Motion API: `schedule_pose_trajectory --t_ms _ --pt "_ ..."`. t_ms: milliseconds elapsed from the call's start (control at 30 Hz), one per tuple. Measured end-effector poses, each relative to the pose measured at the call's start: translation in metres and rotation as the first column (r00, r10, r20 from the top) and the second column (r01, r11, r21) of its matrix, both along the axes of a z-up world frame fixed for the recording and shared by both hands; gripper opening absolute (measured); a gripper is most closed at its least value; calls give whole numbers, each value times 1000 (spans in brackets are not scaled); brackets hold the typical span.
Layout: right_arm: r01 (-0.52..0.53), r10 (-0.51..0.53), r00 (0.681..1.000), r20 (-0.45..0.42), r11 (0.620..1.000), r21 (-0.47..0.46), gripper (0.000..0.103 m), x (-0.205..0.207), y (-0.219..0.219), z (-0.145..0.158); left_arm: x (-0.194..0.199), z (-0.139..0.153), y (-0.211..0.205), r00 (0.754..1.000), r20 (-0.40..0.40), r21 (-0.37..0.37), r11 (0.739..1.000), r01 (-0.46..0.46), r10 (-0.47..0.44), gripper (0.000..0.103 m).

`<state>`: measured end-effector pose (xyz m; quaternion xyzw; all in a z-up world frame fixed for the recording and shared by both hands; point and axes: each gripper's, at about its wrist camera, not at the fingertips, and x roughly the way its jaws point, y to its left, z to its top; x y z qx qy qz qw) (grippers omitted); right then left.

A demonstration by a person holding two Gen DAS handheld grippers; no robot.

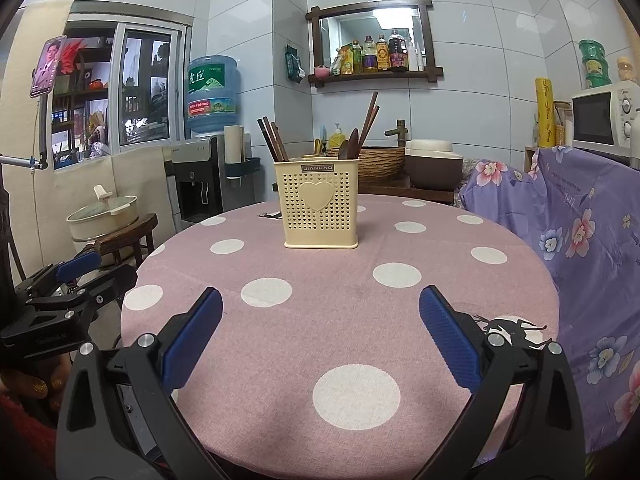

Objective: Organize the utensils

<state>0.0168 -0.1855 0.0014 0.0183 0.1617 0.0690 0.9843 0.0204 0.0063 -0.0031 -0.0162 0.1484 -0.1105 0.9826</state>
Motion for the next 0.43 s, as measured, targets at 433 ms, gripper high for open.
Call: schedule_pose_trajectory --t_ms 433 --pt "-1 1 1000 -8 1000 7 97 0 0 -2 3 -2 3 1000 -23 -13 1000 -13 12 98"
